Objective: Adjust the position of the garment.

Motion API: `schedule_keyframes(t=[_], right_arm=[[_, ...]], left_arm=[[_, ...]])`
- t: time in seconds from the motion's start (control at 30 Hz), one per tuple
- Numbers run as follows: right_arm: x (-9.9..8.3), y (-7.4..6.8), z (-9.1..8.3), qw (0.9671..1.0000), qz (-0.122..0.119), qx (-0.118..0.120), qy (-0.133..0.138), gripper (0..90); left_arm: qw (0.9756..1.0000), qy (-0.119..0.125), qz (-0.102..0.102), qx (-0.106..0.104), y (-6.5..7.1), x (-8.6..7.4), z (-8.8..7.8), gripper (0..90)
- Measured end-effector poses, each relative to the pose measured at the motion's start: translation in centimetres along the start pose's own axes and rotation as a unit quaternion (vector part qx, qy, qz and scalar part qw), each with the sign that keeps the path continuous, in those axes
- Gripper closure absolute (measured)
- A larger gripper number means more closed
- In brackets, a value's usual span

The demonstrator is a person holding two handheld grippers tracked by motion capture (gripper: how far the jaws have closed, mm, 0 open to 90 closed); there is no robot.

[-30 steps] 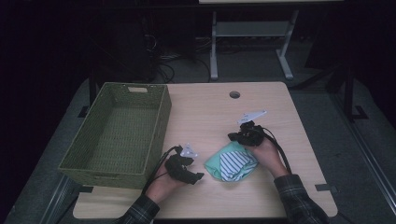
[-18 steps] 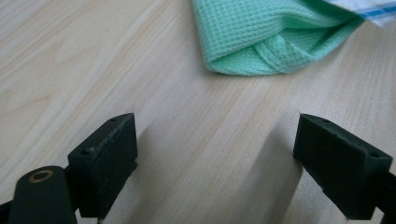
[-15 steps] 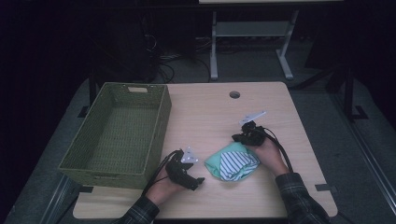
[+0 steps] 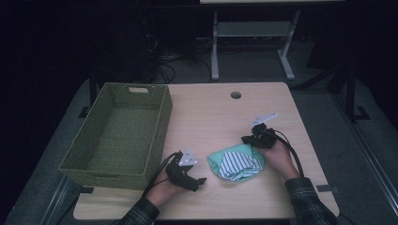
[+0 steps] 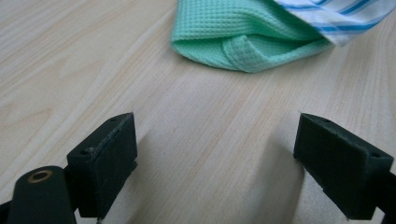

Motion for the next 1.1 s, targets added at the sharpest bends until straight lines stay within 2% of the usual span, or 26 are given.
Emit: schedule_keyframes(t=[0.2, 0.33, 0.6, 1.1], right_arm=[[-0.7, 0.2, -0.9, 1.0, 0.004, -0.002, 0.004, 90.0], [-1.3, 0.3, -1.6, 1.0, 0.001, -0.005, 0.004, 90.0], [-2.2, 0.0, -3.2, 0.9999, 0.006, -0.008, 0.012, 89.9], [-4.6, -0.9, -6.1, 0.9998, 0.009, 0.009, 0.017, 89.9]], left_arm=[[0.9999, 0.01, -0.003, -0.002, 0.1, 0.0, 0.0, 12.5], [1.0, 0.003, 0.004, -0.002, -0.1, -0.1, -0.1, 12.5], [1.0, 0.003, 0.004, -0.002, -0.1, -0.1, -0.1, 12.5], [1.0, 0.003, 0.004, -0.002, -0.1, -0.1, -0.1, 12.5]])
Point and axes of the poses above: each handheld gripper's, and its own axes: z roughly forward along the jaws, x roughly out of its top, y roughly to its right, the point moved 8 cm from there along z, roughly forward along the jaws, and after that the axes turned 9 degrees about y, right-handed, at the moved point
